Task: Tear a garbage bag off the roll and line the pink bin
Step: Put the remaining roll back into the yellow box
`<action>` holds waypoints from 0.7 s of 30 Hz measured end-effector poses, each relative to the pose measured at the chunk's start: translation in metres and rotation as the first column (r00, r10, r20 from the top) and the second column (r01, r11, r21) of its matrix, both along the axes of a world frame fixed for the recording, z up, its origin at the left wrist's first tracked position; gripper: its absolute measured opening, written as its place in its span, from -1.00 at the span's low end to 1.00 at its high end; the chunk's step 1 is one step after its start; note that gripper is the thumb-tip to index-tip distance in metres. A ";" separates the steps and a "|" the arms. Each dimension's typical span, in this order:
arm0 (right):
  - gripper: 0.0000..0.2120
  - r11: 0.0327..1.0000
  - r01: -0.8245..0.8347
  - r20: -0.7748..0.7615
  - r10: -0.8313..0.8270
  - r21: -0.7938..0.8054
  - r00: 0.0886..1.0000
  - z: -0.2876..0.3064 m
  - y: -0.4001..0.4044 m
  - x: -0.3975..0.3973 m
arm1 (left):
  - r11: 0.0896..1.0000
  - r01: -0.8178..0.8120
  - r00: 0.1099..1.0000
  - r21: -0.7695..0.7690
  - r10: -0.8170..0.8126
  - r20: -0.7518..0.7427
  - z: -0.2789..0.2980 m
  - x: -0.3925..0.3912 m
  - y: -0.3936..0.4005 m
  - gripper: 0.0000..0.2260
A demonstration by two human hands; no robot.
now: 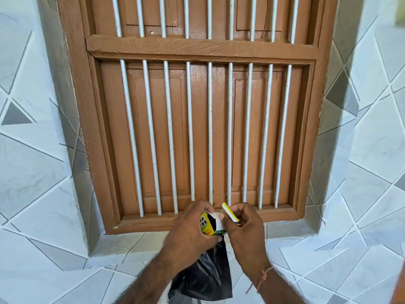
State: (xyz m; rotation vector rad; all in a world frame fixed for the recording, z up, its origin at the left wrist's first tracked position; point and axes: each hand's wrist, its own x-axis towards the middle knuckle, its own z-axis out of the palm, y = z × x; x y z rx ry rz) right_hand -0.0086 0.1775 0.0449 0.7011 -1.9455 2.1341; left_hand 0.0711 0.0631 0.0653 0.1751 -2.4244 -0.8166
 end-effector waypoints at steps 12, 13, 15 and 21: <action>-0.72 0.988 -0.137 0.045 0.140 -0.069 0.989 0.006 0.009 -0.004 | 0.993 0.056 0.997 0.100 -0.050 -0.063 -0.001 -0.004 -0.004 -0.46; -0.73 0.991 -0.120 0.025 0.121 -0.052 0.992 0.007 0.009 -0.005 | 0.996 0.056 0.996 0.069 -0.051 -0.069 0.000 -0.005 -0.003 -0.51; -0.77 0.989 -0.146 -0.021 0.146 0.010 0.989 0.006 0.010 -0.005 | 0.998 0.044 0.996 0.054 -0.039 -0.083 0.001 -0.005 -0.003 -0.59; -0.92 0.985 -0.124 -0.074 0.133 0.120 0.988 0.005 0.007 0.001 | 0.996 -0.026 0.995 0.090 0.034 -0.096 0.001 -0.009 -0.002 -0.50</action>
